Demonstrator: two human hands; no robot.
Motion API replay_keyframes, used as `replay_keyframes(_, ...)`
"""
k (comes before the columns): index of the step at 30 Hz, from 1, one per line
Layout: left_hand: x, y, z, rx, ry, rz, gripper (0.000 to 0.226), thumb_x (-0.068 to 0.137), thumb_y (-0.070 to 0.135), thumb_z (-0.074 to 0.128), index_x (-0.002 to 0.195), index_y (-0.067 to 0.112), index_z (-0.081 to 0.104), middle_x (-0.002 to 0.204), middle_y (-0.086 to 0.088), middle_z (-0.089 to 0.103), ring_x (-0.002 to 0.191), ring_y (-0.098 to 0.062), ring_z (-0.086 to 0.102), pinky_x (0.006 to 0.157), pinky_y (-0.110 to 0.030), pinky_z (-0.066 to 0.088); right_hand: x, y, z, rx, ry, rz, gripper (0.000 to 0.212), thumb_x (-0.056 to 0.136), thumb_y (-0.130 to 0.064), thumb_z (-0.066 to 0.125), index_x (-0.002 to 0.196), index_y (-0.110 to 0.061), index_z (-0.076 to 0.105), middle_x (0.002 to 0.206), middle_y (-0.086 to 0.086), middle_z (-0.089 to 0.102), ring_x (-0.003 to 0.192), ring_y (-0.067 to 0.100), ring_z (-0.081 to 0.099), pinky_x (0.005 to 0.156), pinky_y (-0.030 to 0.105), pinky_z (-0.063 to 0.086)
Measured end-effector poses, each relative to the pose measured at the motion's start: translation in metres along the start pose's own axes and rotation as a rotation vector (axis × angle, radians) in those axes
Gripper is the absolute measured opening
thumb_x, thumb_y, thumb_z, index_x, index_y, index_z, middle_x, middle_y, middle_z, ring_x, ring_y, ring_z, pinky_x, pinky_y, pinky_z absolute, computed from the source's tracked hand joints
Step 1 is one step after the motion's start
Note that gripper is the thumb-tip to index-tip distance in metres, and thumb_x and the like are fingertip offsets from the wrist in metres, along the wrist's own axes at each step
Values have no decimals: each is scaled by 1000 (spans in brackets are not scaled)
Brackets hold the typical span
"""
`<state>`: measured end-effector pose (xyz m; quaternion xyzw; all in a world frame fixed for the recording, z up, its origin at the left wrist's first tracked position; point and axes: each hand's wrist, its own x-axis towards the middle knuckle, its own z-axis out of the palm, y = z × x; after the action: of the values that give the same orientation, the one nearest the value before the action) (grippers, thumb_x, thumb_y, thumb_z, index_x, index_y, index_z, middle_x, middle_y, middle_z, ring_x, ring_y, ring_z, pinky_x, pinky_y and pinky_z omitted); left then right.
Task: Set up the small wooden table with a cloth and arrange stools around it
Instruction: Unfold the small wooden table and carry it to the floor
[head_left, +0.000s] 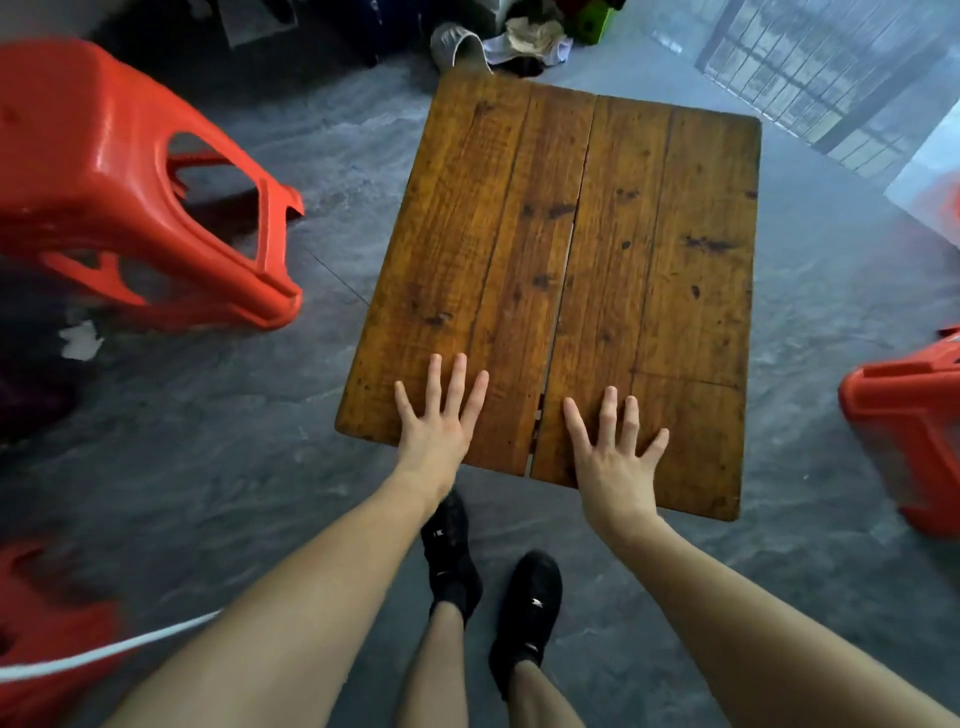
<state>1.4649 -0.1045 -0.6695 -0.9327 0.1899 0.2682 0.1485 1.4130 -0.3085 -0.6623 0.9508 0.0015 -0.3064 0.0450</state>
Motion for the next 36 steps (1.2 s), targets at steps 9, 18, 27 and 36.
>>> replay_keyframes(9,-68,24,32,-44,8,-12,127,74,1,73,147,13,-31,153,-22,-35,140,-49,-27,108,-73,17,-59,1,31,-63,1,-68,112,84,-15,66,148,-26,-26,154,25,-18,143,48,-11,107,71,18)
replay_keyframes(18,-133,27,75,-74,48,-14,123,76,0,71,149,15,-27,155,-20,-31,142,-47,-24,107,-73,17,-119,-34,71,-64,17,-62,115,81,-18,71,150,-26,-21,155,25,-13,143,48,-7,107,71,20)
replay_keyframes(27,-209,57,119,-124,42,-46,121,77,4,72,151,13,-23,157,-22,-25,142,-49,-21,102,-78,16,-193,-56,107,-81,-13,-70,110,83,-16,68,150,-27,-19,154,24,-15,143,47,-8,109,70,20)
replay_keyframes(36,-284,83,142,-137,-11,-90,135,69,14,82,148,16,-27,157,-18,-27,144,-45,-20,106,-74,19,-260,-61,146,-98,4,-109,117,81,-18,72,148,-27,-23,155,24,-15,143,47,-7,107,69,22)
